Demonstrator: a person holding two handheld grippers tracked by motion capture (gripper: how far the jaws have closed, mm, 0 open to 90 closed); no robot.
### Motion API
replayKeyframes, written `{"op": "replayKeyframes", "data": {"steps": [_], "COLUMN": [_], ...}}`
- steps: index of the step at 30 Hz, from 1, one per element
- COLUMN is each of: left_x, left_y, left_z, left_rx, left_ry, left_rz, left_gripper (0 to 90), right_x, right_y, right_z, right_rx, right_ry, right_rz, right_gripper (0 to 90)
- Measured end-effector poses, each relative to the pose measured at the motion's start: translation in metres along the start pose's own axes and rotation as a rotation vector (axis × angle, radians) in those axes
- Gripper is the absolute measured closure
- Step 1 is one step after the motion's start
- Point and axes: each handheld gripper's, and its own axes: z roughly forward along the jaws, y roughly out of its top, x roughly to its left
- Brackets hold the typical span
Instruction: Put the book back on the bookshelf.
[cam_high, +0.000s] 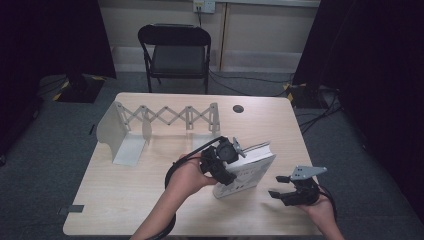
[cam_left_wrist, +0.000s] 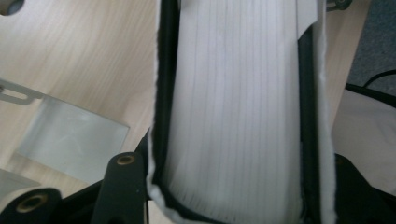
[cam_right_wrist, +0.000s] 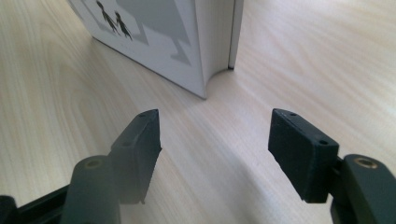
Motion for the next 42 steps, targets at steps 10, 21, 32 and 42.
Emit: {"op": "replayKeyframes", "data": {"steps": [10,21,32,42], "left_x": [0.007,0.011,0.017,0.020], "left_y": [0.000,0.002,0.008,0.016], "left_z": [0.002,0.001,0.003,0.000], "left_rx": [-0.009,-0.019,-0.021,-0.017], "left_ry": [0.007,0.004,0.009,-0.019], "left_rz": [0.006,0.015,0.032,-0.003], "left_gripper": [45.9,39.8,33.9,25.6], "right_x": [0.004,0.007,0.006,0.007], "right_y": [-0.017,-0.024,-0.030,-0.030], "right_z": [0.011,0.018,0.018,0.018], "right_rx": [0.034,0.034,-0.010,-0.010], "right_ry": [-0.020,-0.051,-0.060,-0.062], "right_rz": [0.008,-0.013,-0.007,-0.005], "right_gripper": [33.9,28.7,26.9,26.9]}}
